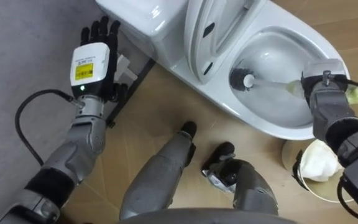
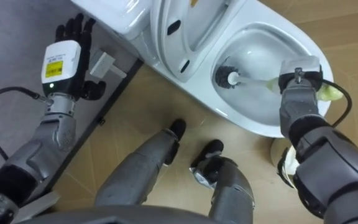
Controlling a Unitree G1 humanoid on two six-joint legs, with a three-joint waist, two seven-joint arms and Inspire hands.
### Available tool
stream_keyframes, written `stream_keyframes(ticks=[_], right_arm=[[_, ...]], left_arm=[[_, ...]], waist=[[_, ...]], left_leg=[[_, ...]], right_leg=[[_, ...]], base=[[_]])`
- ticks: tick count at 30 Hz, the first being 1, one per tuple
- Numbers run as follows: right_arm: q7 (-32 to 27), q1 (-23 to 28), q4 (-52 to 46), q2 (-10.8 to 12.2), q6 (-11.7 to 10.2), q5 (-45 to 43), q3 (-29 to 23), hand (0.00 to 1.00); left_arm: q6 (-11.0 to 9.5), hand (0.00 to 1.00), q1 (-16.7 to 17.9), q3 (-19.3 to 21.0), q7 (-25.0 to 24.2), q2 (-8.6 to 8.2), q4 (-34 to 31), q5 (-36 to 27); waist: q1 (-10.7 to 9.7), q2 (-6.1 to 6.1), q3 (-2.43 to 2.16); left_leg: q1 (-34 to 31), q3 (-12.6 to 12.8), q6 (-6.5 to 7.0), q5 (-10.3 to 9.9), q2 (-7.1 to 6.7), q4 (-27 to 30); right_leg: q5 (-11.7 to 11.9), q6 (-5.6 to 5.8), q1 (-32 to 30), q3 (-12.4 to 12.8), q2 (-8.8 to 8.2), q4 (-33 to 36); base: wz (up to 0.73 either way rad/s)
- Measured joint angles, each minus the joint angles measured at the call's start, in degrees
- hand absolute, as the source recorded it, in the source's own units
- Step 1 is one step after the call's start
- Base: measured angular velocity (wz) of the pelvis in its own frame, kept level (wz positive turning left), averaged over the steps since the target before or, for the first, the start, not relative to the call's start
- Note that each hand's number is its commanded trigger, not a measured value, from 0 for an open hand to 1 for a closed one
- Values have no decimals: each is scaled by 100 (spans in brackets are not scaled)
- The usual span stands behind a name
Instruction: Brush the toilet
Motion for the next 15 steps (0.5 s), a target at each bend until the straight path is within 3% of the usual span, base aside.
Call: stream_keyframes(ticks=[9, 15], right_arm=[[-291, 281, 2, 80, 0, 72, -378, 100], [-348, 344, 2, 94, 0, 121, -378, 100]], left_arm=[[-26, 0, 17, 155, 247, -20, -278, -329], [-182, 0, 45, 162, 424, -69, -276, -693]], waist=[[-41, 0, 3], [-41, -2, 3]], left_leg=[[-51, 16, -1, 0, 18, 0], [-20, 15, -1, 0, 38, -37]], right_leg=[[5, -1, -11, -45, 5, -25], [11, 1, 49, -80, 34, -105]], base=[[1], [1]])
